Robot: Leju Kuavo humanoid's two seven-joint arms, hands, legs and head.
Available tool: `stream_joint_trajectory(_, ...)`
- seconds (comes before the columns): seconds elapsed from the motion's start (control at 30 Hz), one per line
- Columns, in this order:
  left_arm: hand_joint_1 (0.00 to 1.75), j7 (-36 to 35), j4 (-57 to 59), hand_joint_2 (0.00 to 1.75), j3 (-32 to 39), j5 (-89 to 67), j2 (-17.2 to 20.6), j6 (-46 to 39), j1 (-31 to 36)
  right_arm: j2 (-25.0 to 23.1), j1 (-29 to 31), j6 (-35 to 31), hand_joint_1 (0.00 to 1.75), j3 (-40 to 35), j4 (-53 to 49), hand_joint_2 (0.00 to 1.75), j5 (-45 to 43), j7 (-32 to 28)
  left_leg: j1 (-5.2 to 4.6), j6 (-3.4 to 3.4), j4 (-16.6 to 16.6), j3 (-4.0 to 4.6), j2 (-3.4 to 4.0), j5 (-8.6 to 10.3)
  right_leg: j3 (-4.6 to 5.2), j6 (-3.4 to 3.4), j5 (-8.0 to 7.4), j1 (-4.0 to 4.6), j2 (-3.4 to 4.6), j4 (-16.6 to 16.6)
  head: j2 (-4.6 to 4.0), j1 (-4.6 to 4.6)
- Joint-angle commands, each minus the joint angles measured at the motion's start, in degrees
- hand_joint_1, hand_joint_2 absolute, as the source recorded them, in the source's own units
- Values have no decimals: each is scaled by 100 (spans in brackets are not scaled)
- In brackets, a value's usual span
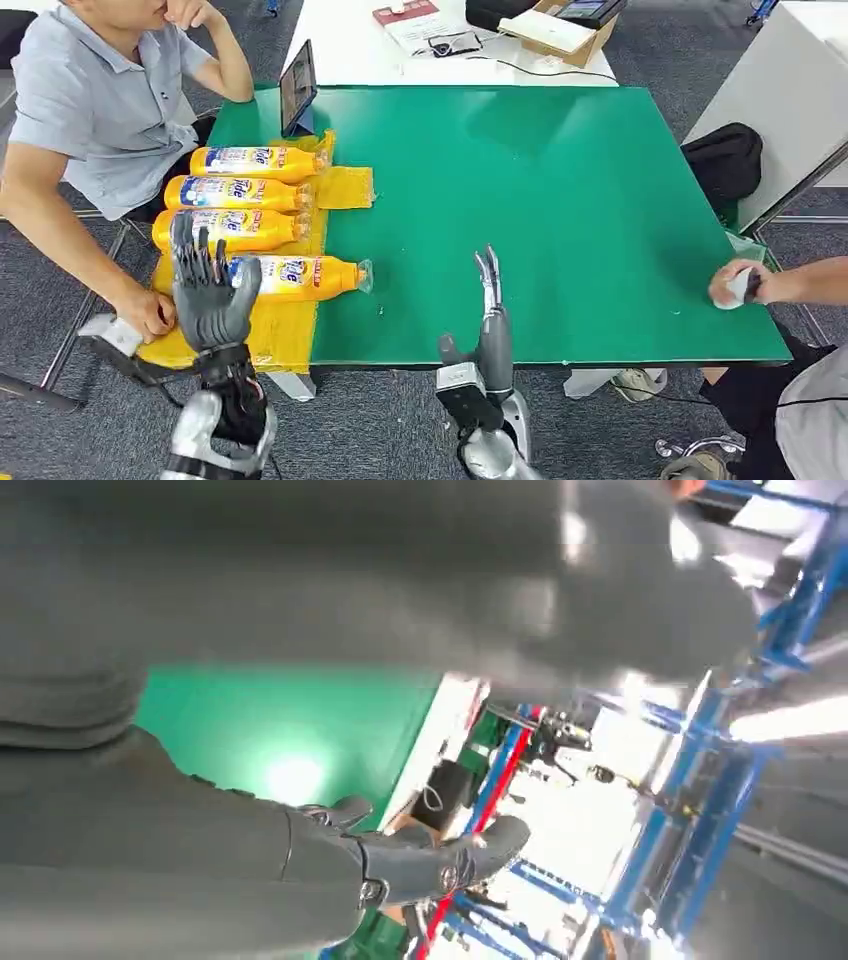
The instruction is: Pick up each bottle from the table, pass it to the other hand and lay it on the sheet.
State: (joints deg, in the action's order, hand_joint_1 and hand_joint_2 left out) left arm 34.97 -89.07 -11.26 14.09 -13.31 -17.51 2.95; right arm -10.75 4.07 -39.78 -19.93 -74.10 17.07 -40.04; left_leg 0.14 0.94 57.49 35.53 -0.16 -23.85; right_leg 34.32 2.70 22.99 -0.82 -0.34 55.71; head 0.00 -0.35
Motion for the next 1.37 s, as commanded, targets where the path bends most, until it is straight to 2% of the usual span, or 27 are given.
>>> stream_joint_trajectory(0.03, 0, 503, 53, 175, -335, -882, 14, -592, -275, -316, 274, -22, 0, 735, 499, 175, 592, 4, 0, -3, -5, -14, 2, -2, -12, -2, 5, 0, 3, -2, 0, -2)
stream_joint_trajectory(0.07, 0, 503, 53, 175, -335, -882, 14, -592, -275, -316, 274, -22, 0, 735, 499, 175, 592, 4, 2, -5, -3, -21, 4, -5, -19, -5, 8, 3, 5, -1, 0, 0)
stream_joint_trajectory(0.1, 0, 503, -5, 175, -379, -1267, 10, -874, -274, -283, 437, -22, 0, 761, 1044, 175, 553, 4, 4, -6, 0, -30, 4, -10, -28, -9, 12, 5, 5, 2, 0, 0)
stream_joint_trajectory(0.13, 0, 503, 2, 175, -499, -1800, 93, -1323, -299, -304, 475, -22, 0, 703, 1188, 0, 550, 4, 4, -5, -6, -24, 2, -4, -25, -4, 7, 4, 4, -5, 0, 0)
stream_joint_trajectory(0.17, 0, 503, 61, 175, -557, -1879, 139, -1398, -296, -327, 452, -22, 0, 787, 1098, 0, 638, 4, 5, -5, -6, -31, 3, -6, -33, -5, 8, 5, 6, -8, 0, 0)
stream_joint_trajectory(0.2, 0, 503, 593, 175, -696, -2202, 219, -1506, -167, -368, 283, -22, 0, 870, 617, 0, 816, 4, 3, -3, -10, -32, 6, -5, -34, -4, 7, 4, 9, -10, 0, 2)
stream_joint_trajectory(0.23, 0, 503, 931, 175, -745, -2443, 211, -1679, -59, -366, 144, -22, 0, 863, 326, 175, 945, 4, 1, -3, -12, -29, -2, -1, -32, -2, 6, 1, 1, -9, 0, -2)
stream_joint_trajectory(0.3, 0, 503, 1205, 175, -797, -2628, 194, -1833, 32, -387, 54, -22, 0, 839, 234, 175, 1010, 4, -4, -2, -11, -23, -16, 3, -25, -2, 7, -4, -14, -5, 0, 0)
stream_joint_trajectory(0.37, 0, 503, 1295, 175, -890, -2571, 242, -1938, 55, -326, 252, -22, 0, 772, 475, 175, 893, 4, -2, -1, -8, -22, -14, 2, -26, 0, 7, -3, -10, -5, 0, 2)
stream_joint_trajectory(0.47, 0, 503, 1342, 175, -814, -2194, 210, -1749, 76, -350, 104, -22, 0, 665, 456, 175, 919, 4, 4, -6, -10, -47, -9, -10, -51, -8, 15, 4, -4, -10, 0, 0)
stream_joint_trajectory(0.5, 0, 503, 1342, 175, -764, -2094, 218, -1663, 105, -342, 84, -22, 0, 650, 388, 175, 747, 4, 0, -3, -11, -27, -11, -1, -29, -3, 8, 0, -7, -7, 0, 0)
stream_joint_trajectory(0.9, 0, 503, 1328, 175, -594, -2090, 166, -1552, 74, -304, 84, -22, 0, 650, 397, 175, 434, 4, 2, -2, -6, -25, -3, -4, -27, -2, 9, 2, -1, -5, 0, 0)
stream_joint_trajectory(0.97, 0, 472, 1286, 175, -572, -1877, 136, -1329, 54, -304, 88, -22, 0, 666, 398, 175, 355, 4, 1, -3, -4, -28, -2, -7, -29, -3, 12, 1, 1, -1, 0, 0)
stream_joint_trajectory(1.03, 0, 202, 1141, 175, -496, -1271, 125, -722, -2, -275, 64, -22, 0, 685, 372, 175, 295, 4, 2, -4, -5, -37, 0, -10, -36, -6, 15, 3, 3, -1, 0, 0)
stream_joint_trajectory(1.37, 0, 89, 1140, 175, -761, -1901, 197, -708, -101, -205, 7, -22, 0, 674, 266, 175, 232, 4, 3, -3, -4, -31, -5, -9, -33, -4, 15, 3, -3, -2, 0, 0)
